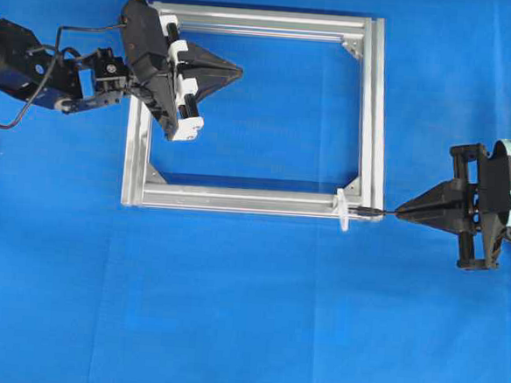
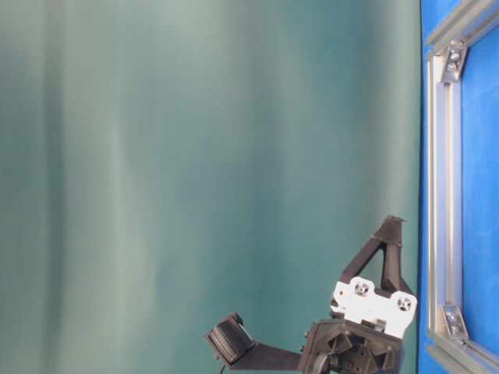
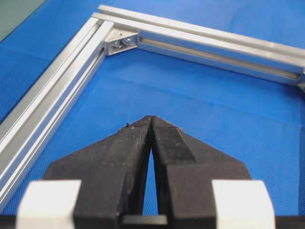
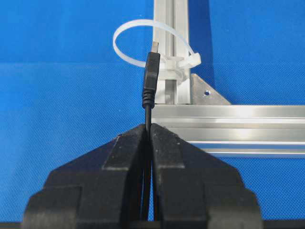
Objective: Insert the wire through the string loop located on the right side.
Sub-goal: 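Push the USB plug up through the white loop with the right gripper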
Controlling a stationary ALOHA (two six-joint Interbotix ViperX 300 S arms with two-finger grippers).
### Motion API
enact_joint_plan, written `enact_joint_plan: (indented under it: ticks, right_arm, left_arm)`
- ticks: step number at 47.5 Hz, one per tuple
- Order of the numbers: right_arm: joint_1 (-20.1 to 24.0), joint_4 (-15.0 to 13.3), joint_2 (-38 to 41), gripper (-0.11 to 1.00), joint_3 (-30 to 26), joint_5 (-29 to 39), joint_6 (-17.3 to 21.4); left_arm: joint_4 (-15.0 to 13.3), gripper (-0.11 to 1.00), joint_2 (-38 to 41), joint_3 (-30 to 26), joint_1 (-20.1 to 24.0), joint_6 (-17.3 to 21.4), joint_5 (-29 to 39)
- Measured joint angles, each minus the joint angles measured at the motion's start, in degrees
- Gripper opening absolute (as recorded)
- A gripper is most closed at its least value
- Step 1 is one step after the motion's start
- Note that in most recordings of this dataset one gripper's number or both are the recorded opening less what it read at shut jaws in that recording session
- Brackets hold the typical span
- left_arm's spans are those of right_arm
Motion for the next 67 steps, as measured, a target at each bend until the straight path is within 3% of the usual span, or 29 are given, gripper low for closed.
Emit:
enact_joint_plan:
  ticks: [11,33,50,58,67]
  right_arm:
    - [0.00,-0.09,4.22,-0.04,-2.20,-0.62,0.00]
    - [-0.26,-0.09,18.11,-0.04,-10.81,-8.26,-0.62]
    - [-0.35,-0.18,20.04,-0.04,-12.48,-8.44,-0.88]
    - [-0.35,-0.09,20.13,-0.04,-12.48,-8.35,-0.97]
    - [-0.35,-0.18,20.04,-0.04,-12.48,-8.44,-1.05]
  left_arm:
    - [0.00,0.00,0.00,0.00,0.00,0.00,-0.53]
    - [0.09,0.00,0.00,0.00,-0.09,0.00,-1.14]
    - [0.18,-0.01,0.00,0.00,-0.62,-0.09,-1.14]
    - [0.18,0.00,0.00,0.00,-2.29,-0.18,-1.23]
    - [0.18,0.00,0.00,0.18,-7.65,-0.79,-1.14]
